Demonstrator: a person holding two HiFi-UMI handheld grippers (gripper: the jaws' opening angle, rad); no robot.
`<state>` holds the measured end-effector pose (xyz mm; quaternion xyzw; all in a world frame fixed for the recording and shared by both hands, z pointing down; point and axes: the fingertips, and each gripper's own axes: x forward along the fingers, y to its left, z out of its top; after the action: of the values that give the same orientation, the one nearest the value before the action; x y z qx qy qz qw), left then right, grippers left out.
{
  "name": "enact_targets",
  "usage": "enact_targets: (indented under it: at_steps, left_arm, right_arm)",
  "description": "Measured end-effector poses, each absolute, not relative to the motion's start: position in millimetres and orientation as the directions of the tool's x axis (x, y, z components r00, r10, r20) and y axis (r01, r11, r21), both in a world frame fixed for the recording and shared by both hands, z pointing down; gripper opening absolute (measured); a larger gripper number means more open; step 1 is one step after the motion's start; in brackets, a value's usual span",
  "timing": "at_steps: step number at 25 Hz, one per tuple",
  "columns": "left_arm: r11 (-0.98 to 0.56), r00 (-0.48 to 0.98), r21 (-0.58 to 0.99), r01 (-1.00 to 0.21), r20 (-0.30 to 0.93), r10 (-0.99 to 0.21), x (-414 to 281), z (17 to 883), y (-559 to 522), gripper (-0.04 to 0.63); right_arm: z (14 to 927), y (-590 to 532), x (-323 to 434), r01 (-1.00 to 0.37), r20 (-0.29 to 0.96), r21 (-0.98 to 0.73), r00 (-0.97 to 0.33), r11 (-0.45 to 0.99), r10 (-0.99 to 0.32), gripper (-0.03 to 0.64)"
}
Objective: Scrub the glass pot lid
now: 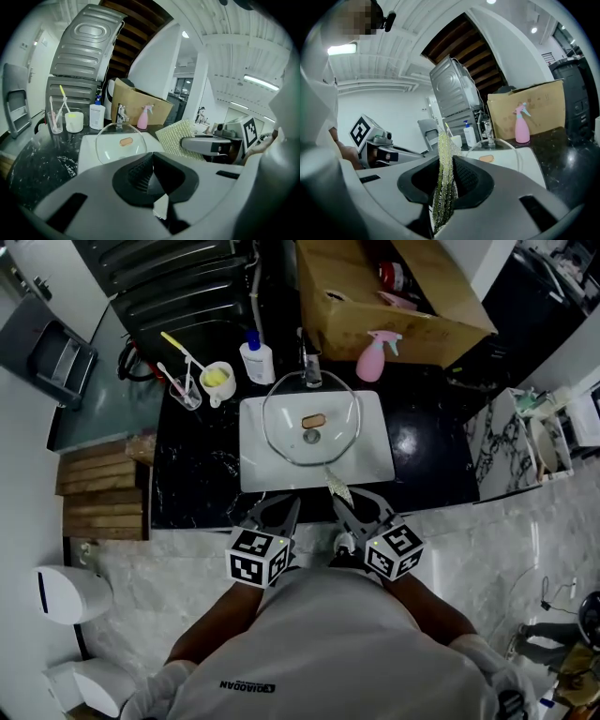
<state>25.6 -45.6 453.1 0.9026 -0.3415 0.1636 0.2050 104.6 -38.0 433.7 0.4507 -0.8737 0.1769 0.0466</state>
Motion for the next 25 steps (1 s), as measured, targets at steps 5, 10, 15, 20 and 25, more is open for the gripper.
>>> enact_targets:
  at_steps: [5,10,15,20,25]
  left_arm:
    - [-0.627,0.664,0.251,-0.738,0.434,-0.609,42,449,-77,0.015]
    - [-0.546,0.593,0.244,-0.801,0.442,-0.673,49,449,-105,0.015]
    - [-0.494,0.537,0.222,-0.84,0.46,-0.707,56,454,-124,0.015]
    - [-0.471,0.515,0.22,-0.854,0.488,-0.705,54,463,-131,0.015]
    - [-0.505,0.545,0.229,-0.832,0.507,-0.668,43,474,-144,0.015]
  right_arm:
    - [433,-71,127,-0.773,0.248,-0.25,-0.634,0.584,-0.733,0.091]
    - [438,-102,149,-0.74,0.253,-0.254,-0.672,0.623,-0.696,0.091]
    - [448,-127,161,-0.71,0.263,-0.247,-0.705,0.66,-0.659,0.091]
    - [470,-142,154,-0.691,0.345,-0.215,-0.715,0.69,-0.608,0.091]
    - [485,-152,139,-0.703,0.405,-0.133,-0.682,0.698,-0.609,0.091]
